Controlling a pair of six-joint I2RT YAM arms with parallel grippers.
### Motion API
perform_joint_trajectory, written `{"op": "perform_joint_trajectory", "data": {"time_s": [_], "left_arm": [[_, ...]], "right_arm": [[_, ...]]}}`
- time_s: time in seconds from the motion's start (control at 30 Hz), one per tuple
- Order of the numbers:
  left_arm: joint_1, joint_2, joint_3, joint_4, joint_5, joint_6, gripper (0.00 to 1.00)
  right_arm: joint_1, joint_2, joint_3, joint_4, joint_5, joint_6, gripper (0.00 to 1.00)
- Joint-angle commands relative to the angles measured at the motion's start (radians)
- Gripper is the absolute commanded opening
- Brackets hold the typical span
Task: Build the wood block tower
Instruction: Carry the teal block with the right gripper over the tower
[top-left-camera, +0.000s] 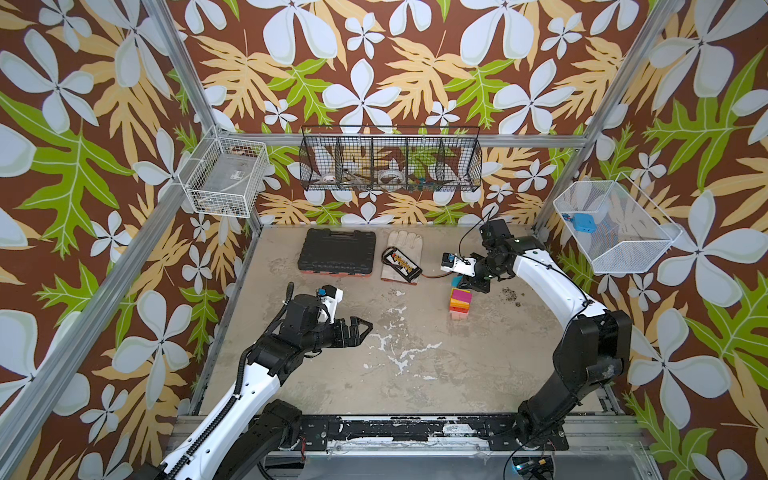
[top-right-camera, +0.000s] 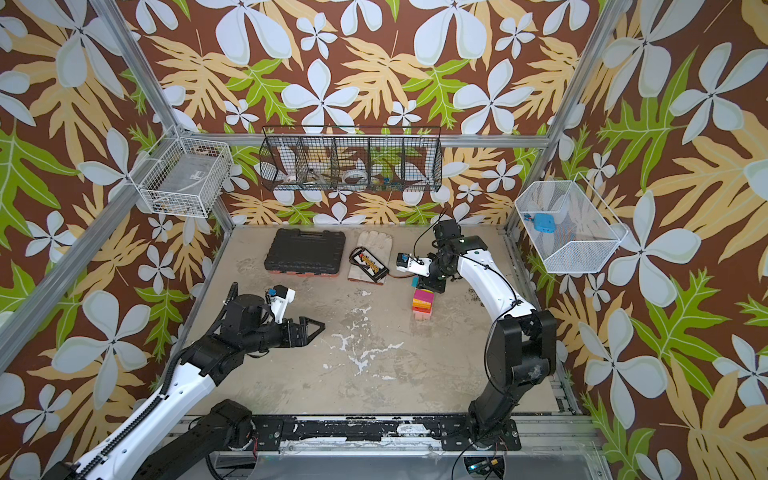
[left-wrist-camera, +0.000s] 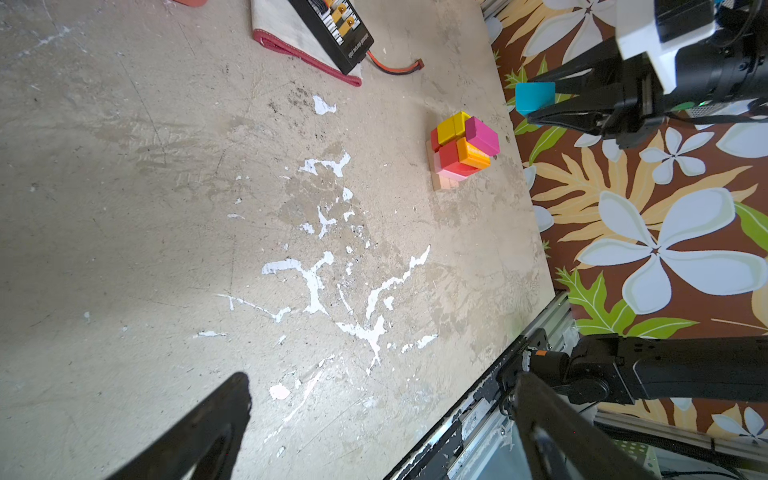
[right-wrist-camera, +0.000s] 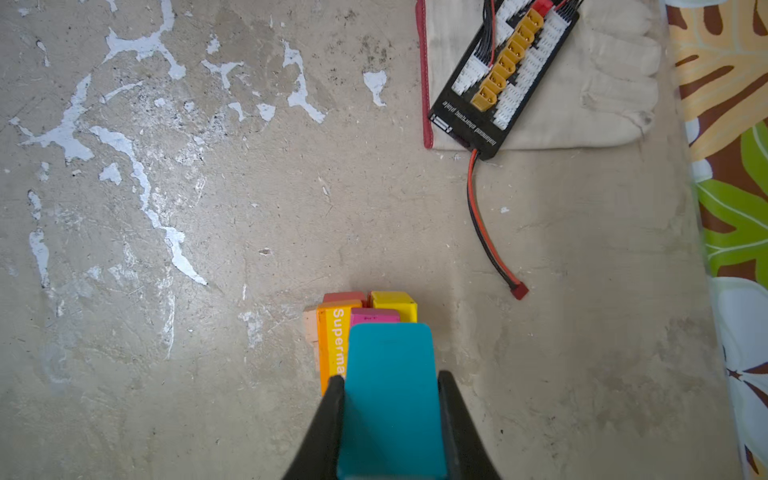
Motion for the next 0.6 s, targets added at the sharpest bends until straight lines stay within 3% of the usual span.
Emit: {"op": "perform_joint_trajectory", "data": {"time_s": [0.0, 0.23, 0.57], "left_arm": [[0.000, 0.001, 0.000, 0.019, 0.010, 0.012, 1.00], [0.000, 0.001, -0.001, 0.019, 0.010, 0.013, 1.00], [0.000, 0.001, 0.000, 0.019, 0.010, 0.013, 1.00]], "right_arm": [[-0.001, 0.000, -0.004, 0.040, -0.005, 0.017, 0.00], [-0.015, 0.023, -0.050, 0.091, 0.033, 0.061, 0.00], [-0.016, 0.054, -0.036, 0.078, -0.031, 0.113, 0.00]]}}
